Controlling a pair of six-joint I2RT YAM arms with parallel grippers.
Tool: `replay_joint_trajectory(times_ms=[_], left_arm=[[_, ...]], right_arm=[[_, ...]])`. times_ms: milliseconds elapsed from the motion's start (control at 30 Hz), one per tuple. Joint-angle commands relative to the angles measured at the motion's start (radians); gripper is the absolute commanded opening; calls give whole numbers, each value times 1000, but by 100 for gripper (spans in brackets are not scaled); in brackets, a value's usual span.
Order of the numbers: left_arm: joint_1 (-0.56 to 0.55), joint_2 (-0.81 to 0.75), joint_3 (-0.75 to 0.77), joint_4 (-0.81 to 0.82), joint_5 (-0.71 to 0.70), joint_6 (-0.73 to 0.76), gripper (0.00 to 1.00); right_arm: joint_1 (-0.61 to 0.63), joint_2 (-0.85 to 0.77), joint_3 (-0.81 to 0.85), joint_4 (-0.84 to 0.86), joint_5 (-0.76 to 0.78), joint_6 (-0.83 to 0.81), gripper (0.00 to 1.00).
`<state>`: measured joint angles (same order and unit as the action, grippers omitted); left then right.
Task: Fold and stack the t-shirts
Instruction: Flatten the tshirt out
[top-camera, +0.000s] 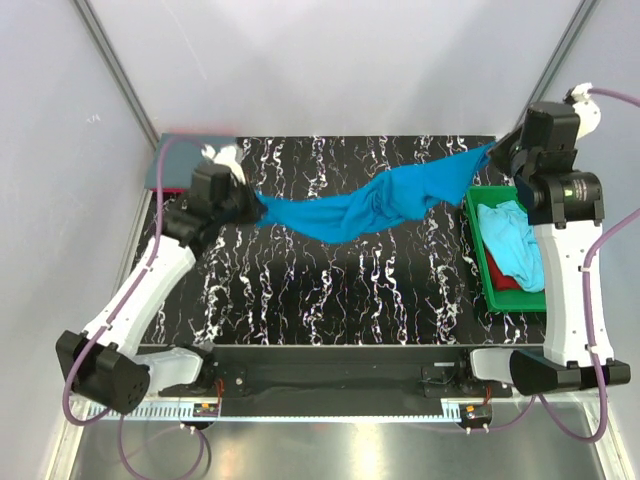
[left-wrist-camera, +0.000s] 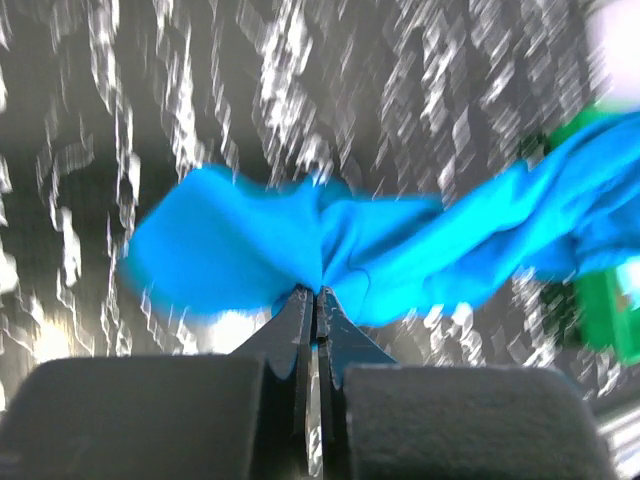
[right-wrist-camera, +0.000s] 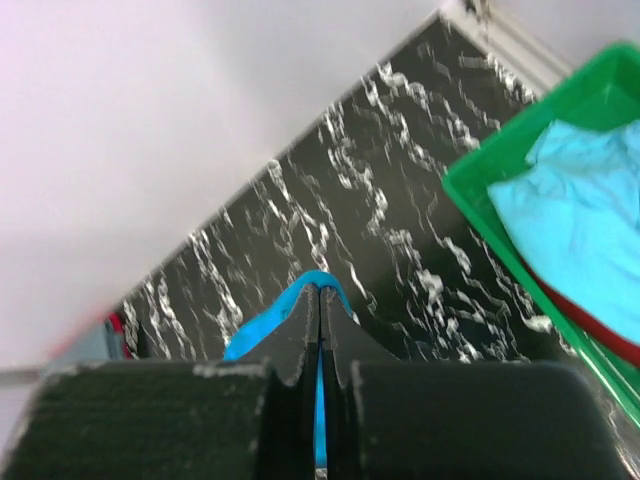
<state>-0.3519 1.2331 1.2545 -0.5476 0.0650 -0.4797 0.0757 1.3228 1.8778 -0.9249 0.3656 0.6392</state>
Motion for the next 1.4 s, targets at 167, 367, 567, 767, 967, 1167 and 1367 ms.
replay_joint_trajectory(times_ms=[167,367,567,767,967,1167,1367], left_arm=[[-16,-262,-386,-18,-106,-31,0],[-18,-135,-213,-130,15,30,13],[51,137,-140,-84,34,93,0],[13,278,68,-39,228,162,12],[-280,157,-102,237,215,198,53],[-381,178,-280,348,182,69,50],[-512,262,-308,380,72,75,54]], right_arm=[[-4,-171,-339,46,-196,16,0],[-4,-211,-336,52,-277,65,0],[-4,-240,-460,95,-316,128,0],[-4,-290,-625,138,-310,163,0],[-4,-290,-641,147,-278,142,0],[-2,-277,-635,167,-298,131,0],[-4,-286,-663,193,-306,132,0]])
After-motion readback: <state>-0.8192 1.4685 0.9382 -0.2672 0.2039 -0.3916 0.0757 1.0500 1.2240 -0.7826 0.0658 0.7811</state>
